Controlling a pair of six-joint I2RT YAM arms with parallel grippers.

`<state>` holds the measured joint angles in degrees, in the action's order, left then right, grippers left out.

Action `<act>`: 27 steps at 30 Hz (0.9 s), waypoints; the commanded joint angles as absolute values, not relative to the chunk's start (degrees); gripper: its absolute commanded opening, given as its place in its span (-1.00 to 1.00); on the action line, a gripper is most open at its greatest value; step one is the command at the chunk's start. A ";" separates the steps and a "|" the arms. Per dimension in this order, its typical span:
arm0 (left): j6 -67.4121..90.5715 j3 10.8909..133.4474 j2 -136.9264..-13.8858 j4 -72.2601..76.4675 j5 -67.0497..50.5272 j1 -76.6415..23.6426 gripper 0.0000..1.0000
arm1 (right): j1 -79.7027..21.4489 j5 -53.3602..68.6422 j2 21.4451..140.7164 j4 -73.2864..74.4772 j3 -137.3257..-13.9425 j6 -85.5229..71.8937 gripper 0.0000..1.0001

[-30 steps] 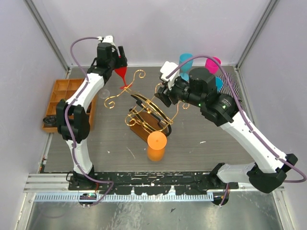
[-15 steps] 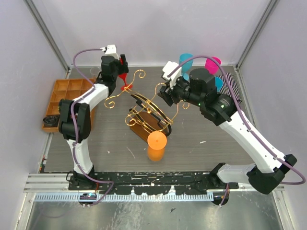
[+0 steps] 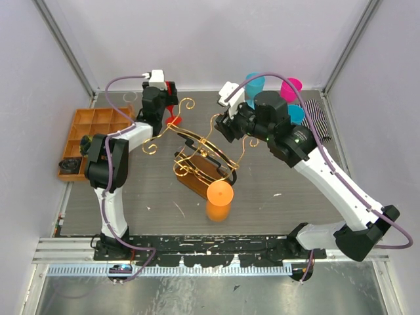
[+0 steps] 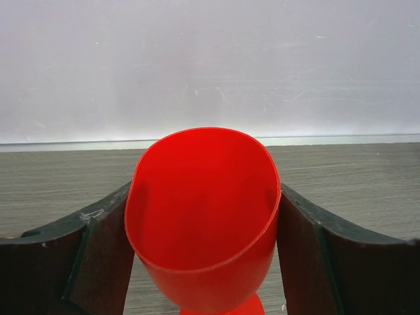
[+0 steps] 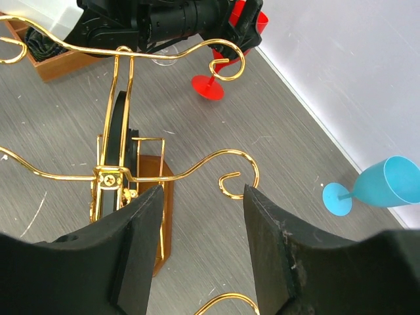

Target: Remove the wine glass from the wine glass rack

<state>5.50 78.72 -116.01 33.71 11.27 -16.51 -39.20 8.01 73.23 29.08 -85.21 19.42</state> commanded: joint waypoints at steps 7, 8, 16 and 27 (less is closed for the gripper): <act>3.49 78.80 -119.39 41.23 12.08 -16.68 0.62 | -38.32 8.22 73.46 25.19 -85.44 19.61 0.12; 3.12 78.90 -119.73 41.36 12.00 -16.69 0.62 | -38.23 8.30 73.47 25.21 -85.43 19.60 0.12; -0.10 78.01 -121.56 43.65 14.47 -16.66 0.73 | -37.30 9.17 74.73 24.85 -86.01 18.26 0.05; 0.59 73.94 -119.47 46.08 14.82 -16.66 0.96 | -36.22 11.08 77.23 24.87 -87.80 16.89 0.05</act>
<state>0.84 75.50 -120.62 42.59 13.67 -16.49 -36.51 9.56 77.03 27.83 -85.23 18.06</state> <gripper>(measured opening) 0.979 0.527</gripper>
